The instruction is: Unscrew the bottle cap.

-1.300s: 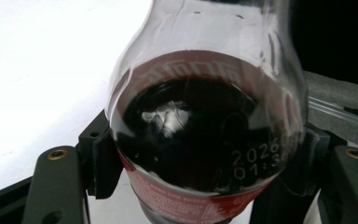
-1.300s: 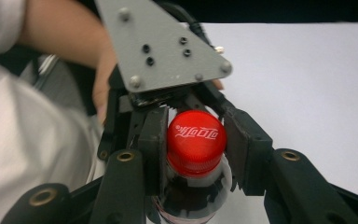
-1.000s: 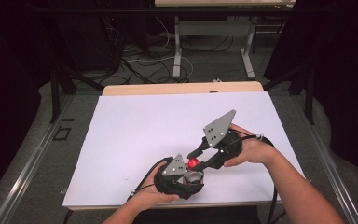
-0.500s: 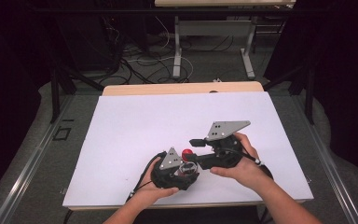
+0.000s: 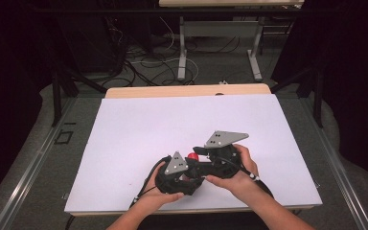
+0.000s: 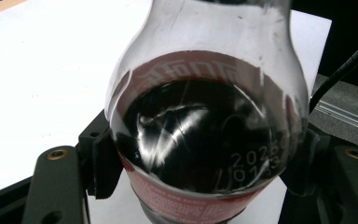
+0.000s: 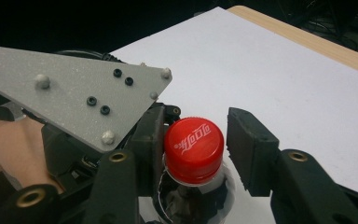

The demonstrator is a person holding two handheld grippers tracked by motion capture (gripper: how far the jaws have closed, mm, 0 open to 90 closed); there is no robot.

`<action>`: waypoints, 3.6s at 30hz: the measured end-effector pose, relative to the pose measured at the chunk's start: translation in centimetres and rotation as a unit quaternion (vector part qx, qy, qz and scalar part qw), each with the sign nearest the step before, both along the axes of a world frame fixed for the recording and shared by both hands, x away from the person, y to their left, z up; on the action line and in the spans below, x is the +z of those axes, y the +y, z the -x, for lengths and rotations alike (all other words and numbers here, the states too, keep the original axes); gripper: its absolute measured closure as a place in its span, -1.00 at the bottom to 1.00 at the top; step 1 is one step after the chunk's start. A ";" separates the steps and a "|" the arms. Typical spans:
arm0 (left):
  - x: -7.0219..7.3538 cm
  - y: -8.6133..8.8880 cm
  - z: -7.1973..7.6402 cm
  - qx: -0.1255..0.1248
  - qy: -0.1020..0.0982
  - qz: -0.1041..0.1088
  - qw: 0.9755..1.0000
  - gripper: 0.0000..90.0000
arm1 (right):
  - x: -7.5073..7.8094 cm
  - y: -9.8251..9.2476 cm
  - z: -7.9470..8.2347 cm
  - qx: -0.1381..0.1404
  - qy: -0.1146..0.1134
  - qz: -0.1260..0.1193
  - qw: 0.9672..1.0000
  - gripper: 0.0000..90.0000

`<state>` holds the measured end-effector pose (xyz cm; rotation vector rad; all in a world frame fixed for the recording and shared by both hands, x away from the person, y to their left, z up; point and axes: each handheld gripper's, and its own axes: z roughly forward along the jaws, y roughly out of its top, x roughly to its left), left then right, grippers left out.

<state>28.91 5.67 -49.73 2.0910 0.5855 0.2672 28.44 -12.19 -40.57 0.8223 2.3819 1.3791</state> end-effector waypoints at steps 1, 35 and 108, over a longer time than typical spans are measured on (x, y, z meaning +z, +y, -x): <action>0.0 0.0 0.0 0.000 -0.001 -0.001 1.000 -0.35 | 0.0 0.0 0.1 -0.003 0.007 0.000 1.000 0.32; -0.2 -0.1 0.0 -0.033 0.000 -0.001 0.999 -0.35 | 1.5 -1.7 -4.1 0.263 0.006 0.035 0.964 0.08; -0.3 -0.2 0.1 0.036 0.002 0.007 0.999 -0.35 | 0.2 0.1 0.0 -0.014 -0.007 0.007 1.000 0.17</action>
